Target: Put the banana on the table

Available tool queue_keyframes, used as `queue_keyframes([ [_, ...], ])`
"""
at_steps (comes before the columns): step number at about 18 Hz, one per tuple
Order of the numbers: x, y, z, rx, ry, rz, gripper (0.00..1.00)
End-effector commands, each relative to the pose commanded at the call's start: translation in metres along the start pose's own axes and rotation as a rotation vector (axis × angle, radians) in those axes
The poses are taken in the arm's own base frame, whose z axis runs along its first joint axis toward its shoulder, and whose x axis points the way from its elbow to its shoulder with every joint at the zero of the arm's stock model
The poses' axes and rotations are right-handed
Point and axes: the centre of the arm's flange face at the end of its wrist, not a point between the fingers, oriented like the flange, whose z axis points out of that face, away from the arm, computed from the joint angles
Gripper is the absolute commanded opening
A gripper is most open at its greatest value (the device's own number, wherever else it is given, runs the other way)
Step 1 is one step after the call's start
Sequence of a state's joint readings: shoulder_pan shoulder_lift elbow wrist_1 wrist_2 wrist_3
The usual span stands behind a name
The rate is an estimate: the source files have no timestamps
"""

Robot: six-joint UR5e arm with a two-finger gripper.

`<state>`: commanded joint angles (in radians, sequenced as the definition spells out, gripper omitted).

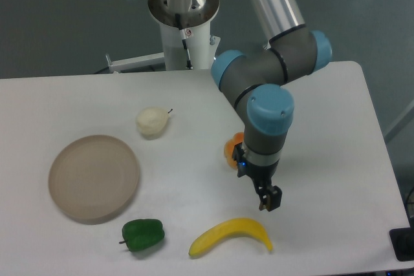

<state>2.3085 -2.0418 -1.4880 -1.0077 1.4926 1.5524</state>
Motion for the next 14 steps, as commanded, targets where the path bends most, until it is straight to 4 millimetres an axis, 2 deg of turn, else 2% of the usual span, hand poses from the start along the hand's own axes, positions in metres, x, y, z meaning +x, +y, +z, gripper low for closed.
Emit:
queue_keyframes([
  [5, -0.007, 0.033, -0.033, -0.011, 0.077, -0.056, 1.00],
  [8, -0.016, 0.039, -0.060, -0.015, 0.146, -0.074, 1.00],
  [9, -0.019, 0.057, -0.067, -0.023, 0.158, -0.100, 1.00],
  [10, -0.022, 0.073, -0.069, -0.019, 0.161, -0.124, 1.00],
  [12, -0.026, 0.088, -0.065, -0.015, 0.161, -0.086, 1.00],
  [14, -0.029, 0.119, -0.057, -0.012, 0.170, -0.047, 1.00],
])
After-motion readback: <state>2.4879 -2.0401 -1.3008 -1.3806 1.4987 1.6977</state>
